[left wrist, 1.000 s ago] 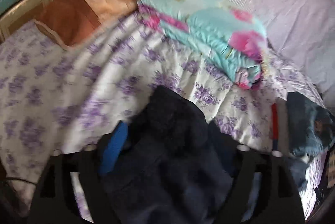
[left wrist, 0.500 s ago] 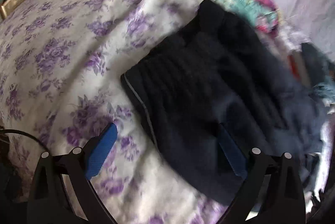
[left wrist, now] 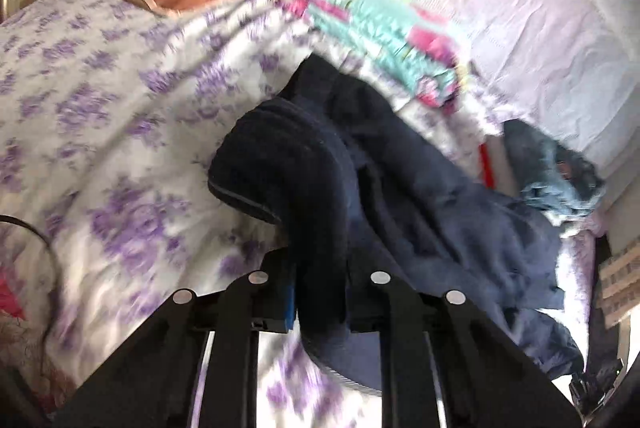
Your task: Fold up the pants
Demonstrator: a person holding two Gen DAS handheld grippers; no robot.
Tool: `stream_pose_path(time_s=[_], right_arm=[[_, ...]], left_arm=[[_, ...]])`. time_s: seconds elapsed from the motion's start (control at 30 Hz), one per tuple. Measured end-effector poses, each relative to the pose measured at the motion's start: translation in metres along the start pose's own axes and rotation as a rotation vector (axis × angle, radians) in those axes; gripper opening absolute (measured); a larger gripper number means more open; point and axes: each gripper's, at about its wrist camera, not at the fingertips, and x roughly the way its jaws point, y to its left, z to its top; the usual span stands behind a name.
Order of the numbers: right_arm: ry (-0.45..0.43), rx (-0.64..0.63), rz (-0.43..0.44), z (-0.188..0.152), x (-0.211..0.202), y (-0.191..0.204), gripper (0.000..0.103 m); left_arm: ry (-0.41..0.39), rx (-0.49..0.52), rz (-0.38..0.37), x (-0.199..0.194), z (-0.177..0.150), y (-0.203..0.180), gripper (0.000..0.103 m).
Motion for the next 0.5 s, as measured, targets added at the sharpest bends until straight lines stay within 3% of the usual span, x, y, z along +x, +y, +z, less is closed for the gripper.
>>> stream_pose_path(time_s=[0.1, 0.2, 0.23, 0.3, 0.33, 0.37, 0.43, 0.47, 0.5], right_arm=[[-0.019, -0.023, -0.029, -0.007, -0.048, 0.006, 0.017], [0.033, 0.009, -0.063, -0.029, -0.069, -0.004, 0.019], [0.075, 0.021, -0.078, -0.039, -0.065, -0.01, 0.023], [0.168, 0.024, -0.152, -0.061, -0.052, -0.031, 0.051], [0.193, 0.033, -0.193, -0.068, -0.048, -0.039, 0.055], [0.198, 0.053, -0.219, -0.072, -0.046, -0.046, 0.053], [0.138, 0.06, -0.234, -0.067, -0.062, -0.048, 0.052], [0.044, 0.033, -0.286, -0.06, -0.081, -0.043, 0.056], [-0.032, 0.016, -0.314, -0.053, -0.097, -0.038, 0.066]], left_arm=[[-0.018, 0.036, -0.005, -0.046, -0.022, 0.0, 0.015], [0.017, 0.049, 0.023, -0.061, -0.051, 0.007, 0.016], [0.044, 0.05, 0.05, -0.059, -0.064, 0.015, 0.016], [0.1, 0.042, 0.101, -0.048, -0.081, 0.031, 0.022], [0.154, 0.02, 0.129, -0.037, -0.092, 0.047, 0.028], [0.17, -0.007, 0.123, -0.035, -0.096, 0.056, 0.033], [0.146, -0.036, 0.108, -0.048, -0.095, 0.068, 0.043], [0.117, -0.02, 0.121, -0.059, -0.092, 0.067, 0.046], [0.08, -0.001, 0.136, -0.07, -0.087, 0.064, 0.046]])
